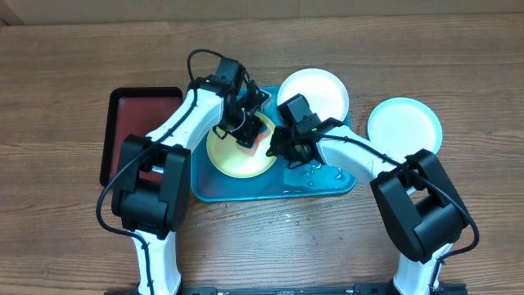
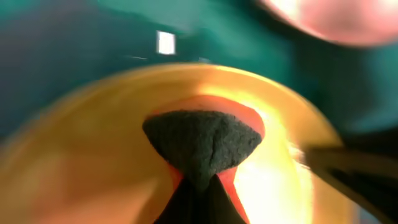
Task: Clean dirty plates on tray and stack at the side
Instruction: 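Scrub the yellow plate with the left sponge while right holds rim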
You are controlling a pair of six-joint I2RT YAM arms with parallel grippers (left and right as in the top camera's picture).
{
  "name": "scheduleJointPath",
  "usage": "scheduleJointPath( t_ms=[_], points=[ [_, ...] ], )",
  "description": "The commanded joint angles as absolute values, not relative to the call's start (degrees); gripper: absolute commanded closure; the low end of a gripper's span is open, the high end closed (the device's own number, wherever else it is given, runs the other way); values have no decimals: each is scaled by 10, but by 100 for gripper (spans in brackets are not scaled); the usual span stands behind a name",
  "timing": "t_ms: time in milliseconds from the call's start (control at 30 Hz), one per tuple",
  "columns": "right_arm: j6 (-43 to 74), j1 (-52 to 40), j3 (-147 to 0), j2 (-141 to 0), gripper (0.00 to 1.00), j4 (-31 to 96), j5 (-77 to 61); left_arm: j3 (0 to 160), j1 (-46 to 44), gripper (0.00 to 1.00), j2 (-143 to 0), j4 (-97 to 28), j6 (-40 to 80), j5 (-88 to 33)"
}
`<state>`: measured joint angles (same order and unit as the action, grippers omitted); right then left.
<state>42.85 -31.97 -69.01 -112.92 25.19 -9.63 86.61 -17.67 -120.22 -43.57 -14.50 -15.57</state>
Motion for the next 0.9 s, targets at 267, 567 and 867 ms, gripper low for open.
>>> scheduleJointPath(
  t_ms=[267,567,867],
  points=[
    [432,-319,-698,-1138,96,250,-91,865,-180,96,-1206,-467,123,176],
    [431,-319,-698,-1138,96,247,-102,868,-180,96,-1206,-604,22,-74],
    [430,-318,-698,-1138,96,248,-104,871,-179,96,-1206,-586,-128,-312]
  ],
)
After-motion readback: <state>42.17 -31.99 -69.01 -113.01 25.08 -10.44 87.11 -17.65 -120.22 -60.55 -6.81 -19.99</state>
